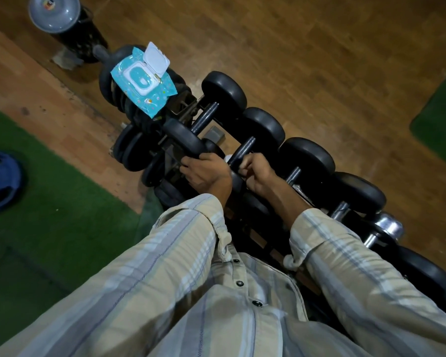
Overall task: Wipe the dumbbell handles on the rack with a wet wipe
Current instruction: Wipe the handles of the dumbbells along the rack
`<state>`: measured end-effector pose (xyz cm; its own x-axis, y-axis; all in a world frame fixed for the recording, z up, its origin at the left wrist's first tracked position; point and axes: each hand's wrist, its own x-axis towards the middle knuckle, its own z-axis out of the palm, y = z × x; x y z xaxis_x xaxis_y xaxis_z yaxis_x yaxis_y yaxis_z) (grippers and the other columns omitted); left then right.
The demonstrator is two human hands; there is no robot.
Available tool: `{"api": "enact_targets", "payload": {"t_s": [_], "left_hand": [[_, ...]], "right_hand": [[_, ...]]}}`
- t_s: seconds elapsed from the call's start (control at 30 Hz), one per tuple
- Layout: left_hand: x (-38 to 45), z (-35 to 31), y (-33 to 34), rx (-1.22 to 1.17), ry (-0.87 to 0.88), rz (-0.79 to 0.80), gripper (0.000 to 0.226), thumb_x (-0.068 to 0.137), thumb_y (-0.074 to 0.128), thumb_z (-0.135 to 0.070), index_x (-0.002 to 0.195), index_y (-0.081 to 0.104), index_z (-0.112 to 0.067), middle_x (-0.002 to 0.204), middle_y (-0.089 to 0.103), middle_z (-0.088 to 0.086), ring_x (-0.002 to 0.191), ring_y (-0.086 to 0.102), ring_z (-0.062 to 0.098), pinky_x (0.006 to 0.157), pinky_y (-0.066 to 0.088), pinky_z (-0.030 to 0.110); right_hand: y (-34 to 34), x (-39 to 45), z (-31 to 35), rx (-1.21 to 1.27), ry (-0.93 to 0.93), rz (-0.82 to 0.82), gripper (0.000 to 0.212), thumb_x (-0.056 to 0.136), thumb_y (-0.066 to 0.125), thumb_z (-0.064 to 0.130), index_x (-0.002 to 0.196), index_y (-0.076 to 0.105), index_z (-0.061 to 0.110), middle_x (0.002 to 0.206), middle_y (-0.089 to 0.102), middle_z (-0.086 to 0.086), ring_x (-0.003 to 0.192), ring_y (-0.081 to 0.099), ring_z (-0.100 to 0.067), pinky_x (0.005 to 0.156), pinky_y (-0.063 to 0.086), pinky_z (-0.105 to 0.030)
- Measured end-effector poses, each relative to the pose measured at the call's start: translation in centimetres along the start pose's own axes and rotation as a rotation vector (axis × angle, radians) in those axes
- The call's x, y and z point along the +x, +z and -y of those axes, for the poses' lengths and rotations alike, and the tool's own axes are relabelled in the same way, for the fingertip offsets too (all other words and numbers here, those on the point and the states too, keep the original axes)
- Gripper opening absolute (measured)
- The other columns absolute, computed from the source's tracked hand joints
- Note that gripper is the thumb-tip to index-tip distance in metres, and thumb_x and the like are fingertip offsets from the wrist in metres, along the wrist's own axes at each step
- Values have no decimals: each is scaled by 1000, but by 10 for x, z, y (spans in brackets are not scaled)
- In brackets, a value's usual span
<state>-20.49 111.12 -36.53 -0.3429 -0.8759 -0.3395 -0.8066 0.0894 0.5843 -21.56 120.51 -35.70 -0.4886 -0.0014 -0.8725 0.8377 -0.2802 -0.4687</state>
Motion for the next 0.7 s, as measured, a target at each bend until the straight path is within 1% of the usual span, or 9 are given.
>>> {"api": "enact_targets", "payload": {"t_s": [0.07,0.13,0.2,0.27,0.37,0.43,0.5,0.6,0.7], "left_hand": [[0,-1,0,7,4,-11,38,91,42,-25,120,50,-1,121,54,23,109,55,45,96,43,49],[0,-1,1,15,3,-11,36,92,43,-24,120,50,-2,121,53,23,108,55,45,96,43,49],[0,-2,1,17,1,-11,35,91,44,-23,119,50,-3,121,53,22,106,56,45,95,45,50],[0,-2,1,17,0,-24,33,91,45,-22,118,50,-3,119,54,22,105,57,45,94,46,50],[0,-2,2,16,-2,-29,32,91,45,-22,117,50,-3,118,54,21,105,56,44,94,46,49],[0,-1,3,16,3,-32,32,91,45,-22,116,50,-3,117,54,21,105,56,43,95,45,49],[1,-1,3,15,8,-33,32,90,44,-22,115,50,-3,117,54,21,104,56,44,95,45,51],[1,0,3,17,7,-19,33,92,44,-23,118,49,-4,119,53,20,105,56,44,96,45,52],[1,0,2,24,8,-16,34,92,44,-23,119,49,-5,119,53,20,104,56,44,96,45,52]], "right_hand": [[2,-2,8,86,56,-25,19,46,45,6,42,33,20,45,31,2,44,24,-17,53,33,-26],[2,-2,17,199,100,-56,23,50,41,3,42,30,21,45,26,3,44,24,-16,62,40,-26],[1,2,25,320,104,-89,23,50,40,0,41,32,20,44,28,2,50,29,-17,73,47,-29],[-2,4,34,415,97,-106,26,53,38,-4,38,34,16,40,33,-1,44,38,-19,82,51,-33],[-12,7,42,549,90,-129,29,69,35,-13,53,36,12,41,40,-4,32,46,-21,84,52,-39],[-17,10,40,537,93,-123,27,65,37,-13,57,36,12,38,39,-3,29,44,-19,92,51,-37],[-17,11,34,493,76,-141,26,64,39,-14,59,39,12,42,39,-3,36,45,-16,92,53,-35],[-14,10,20,387,15,-201,29,74,44,-18,77,59,8,73,58,-8,67,59,-17,81,54,-29],[-10,11,2,79,-186,-271,45,73,50,-15,104,73,9,87,67,-4,75,61,-14,68,54,-25]]}}
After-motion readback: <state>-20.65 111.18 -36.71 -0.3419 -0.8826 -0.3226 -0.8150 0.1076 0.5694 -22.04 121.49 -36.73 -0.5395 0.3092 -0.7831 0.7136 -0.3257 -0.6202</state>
